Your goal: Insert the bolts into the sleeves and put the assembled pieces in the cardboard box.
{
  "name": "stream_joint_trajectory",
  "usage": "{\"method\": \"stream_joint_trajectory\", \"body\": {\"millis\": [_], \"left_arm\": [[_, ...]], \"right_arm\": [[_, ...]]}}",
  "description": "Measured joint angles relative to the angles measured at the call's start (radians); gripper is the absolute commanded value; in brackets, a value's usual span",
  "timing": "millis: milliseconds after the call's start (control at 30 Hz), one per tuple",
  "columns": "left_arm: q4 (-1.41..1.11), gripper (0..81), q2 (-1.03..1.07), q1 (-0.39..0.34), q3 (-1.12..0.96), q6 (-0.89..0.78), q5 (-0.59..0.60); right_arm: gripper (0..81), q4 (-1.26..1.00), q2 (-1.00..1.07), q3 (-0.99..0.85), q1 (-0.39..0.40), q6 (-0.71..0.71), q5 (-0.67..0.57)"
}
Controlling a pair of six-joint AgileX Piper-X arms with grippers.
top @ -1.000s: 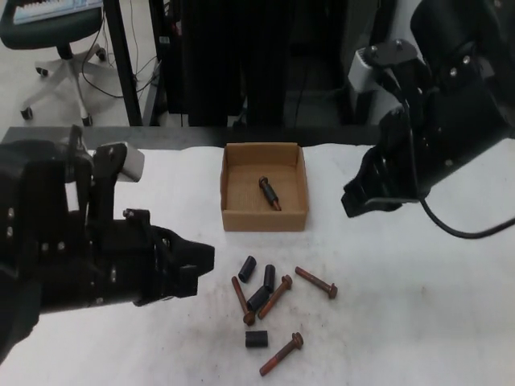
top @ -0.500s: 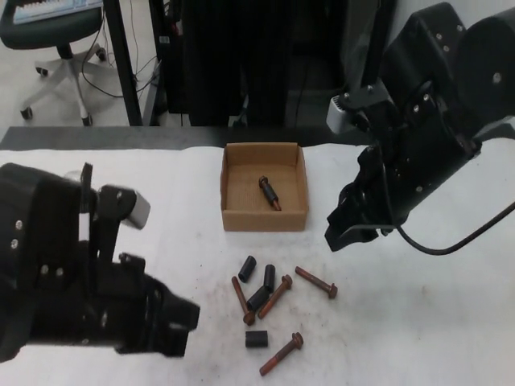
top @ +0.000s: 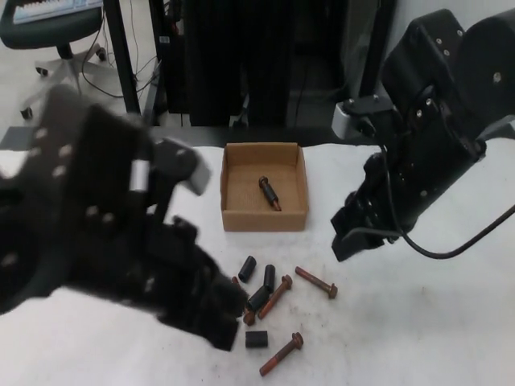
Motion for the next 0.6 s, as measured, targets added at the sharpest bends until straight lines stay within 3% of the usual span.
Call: {"method": "stream_joint_trajectory", "body": {"millis": [267, 433, 600], "left_arm": [[0.059, 37.1, 0.230, -0.041, -0.068, 0.006, -0.007], [0.067, 37.5, 0.338, -0.087, -0.137, 0.059, -0.100], [0.077, 37.5, 0.457, -0.147, -0.234, 0.123, -0.166]], "right_arm": [[30.9, 0.108, -0.022, 0.000, -0.185, -0.071, -0.006], [30.9, 0.112, -0.069, 0.000, -0.343, -0.080, -0.059], [30.9, 0.112, -0.106, 0.000, -0.405, -0.080, -0.073]]}}
